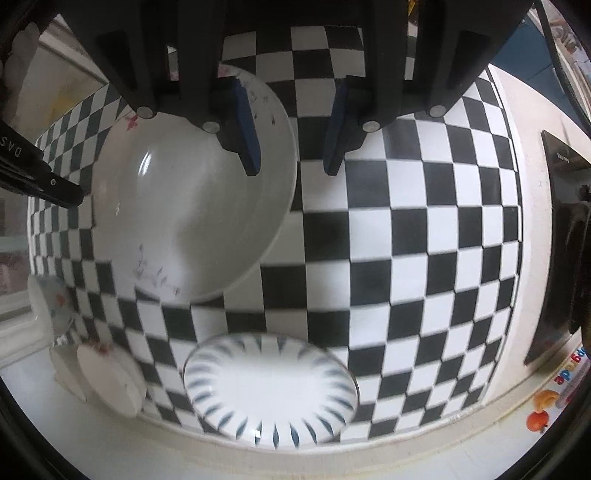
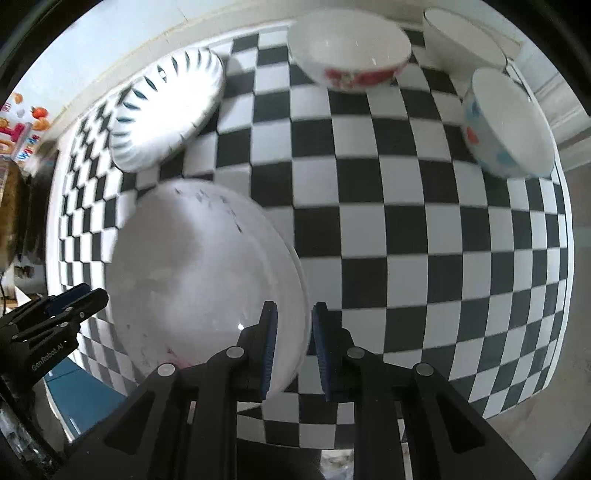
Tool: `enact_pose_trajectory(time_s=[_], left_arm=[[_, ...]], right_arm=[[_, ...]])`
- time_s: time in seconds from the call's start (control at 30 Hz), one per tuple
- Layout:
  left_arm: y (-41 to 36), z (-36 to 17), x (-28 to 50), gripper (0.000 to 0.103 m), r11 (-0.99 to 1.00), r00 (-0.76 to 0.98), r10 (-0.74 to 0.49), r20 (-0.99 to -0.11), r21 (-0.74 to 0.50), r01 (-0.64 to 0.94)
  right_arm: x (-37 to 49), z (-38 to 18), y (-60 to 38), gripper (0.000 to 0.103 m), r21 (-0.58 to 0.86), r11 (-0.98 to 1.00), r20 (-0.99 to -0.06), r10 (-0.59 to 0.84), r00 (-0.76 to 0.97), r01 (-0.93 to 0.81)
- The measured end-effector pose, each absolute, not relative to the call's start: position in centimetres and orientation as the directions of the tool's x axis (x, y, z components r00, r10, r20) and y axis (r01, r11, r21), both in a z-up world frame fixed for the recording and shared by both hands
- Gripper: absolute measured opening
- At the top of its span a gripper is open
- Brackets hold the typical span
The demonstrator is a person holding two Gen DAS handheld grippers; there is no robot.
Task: Organize plates and bowls
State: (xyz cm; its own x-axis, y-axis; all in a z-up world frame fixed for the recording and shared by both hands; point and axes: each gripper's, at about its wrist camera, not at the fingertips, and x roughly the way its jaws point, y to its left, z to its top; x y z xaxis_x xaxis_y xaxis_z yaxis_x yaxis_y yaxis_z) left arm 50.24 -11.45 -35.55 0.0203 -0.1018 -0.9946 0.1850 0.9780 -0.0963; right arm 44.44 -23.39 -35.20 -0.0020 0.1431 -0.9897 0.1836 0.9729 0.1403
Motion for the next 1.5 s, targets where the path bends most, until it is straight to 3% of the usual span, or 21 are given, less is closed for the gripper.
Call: enact_pose_trajectory(time_s=[0.1,0.17,0.23,0.37,0.6,1.1,1.33,1.5], left_arm=[[-11.2,-34.6,51.7,0.035,0.980,0.050,-0.123,-0.991,-0.113,0.164],[-11.0,-34.5,52.9,0.036,0.979,0.057,-0.136,-0.989,-0.126,0.160],[-10.6,-34.4,54.5,0.036,0.981,0.073,-0.138,-0.988,-0.127,0.147],[-10.1,-34.7,57.7,0.036,0.985,0.094,-0.139,-0.986,-0.129,0.111],[-7.8,-36.7,63.9,0.036,0.987,0.069,-0.155,-0.985,-0.152,0.055],[-8.3,-42.9,72.1,0.035,0.967,-0.067,-0.235,-0.970,-0.240,0.083],[-9.4,-43.2,72.4,0.033,0.966,-0.062,-0.223,-0.973,-0.229,0.122],[-9.1,-42.9,72.0,0.027,0.968,-0.045,-0.214,-0.976,-0.218,0.127]], right_arm=[[45.9,-34.4,-23.2,0.024,0.173,0.969,-0.985,0.173,0.016,0.176],[47.3,-34.3,-23.2,0.044,0.193,0.965,-0.981,0.191,0.029,0.178],[48.7,-34.2,-23.1,0.052,0.230,0.954,-0.973,0.225,0.045,0.193],[51.6,-34.6,-23.0,0.057,0.318,0.923,-0.948,0.310,0.069,0.218],[57.4,-36.0,-21.9,0.057,0.385,0.888,-0.923,0.372,0.098,0.251],[66.9,-43.0,-21.2,0.055,0.340,0.893,-0.938,0.345,0.038,0.295],[67.2,-44.2,-19.7,0.025,0.305,0.911,-0.950,0.311,0.025,0.279],[66.8,-44.1,-19.2,0.023,0.273,0.927,-0.962,0.270,0.050,0.256]])
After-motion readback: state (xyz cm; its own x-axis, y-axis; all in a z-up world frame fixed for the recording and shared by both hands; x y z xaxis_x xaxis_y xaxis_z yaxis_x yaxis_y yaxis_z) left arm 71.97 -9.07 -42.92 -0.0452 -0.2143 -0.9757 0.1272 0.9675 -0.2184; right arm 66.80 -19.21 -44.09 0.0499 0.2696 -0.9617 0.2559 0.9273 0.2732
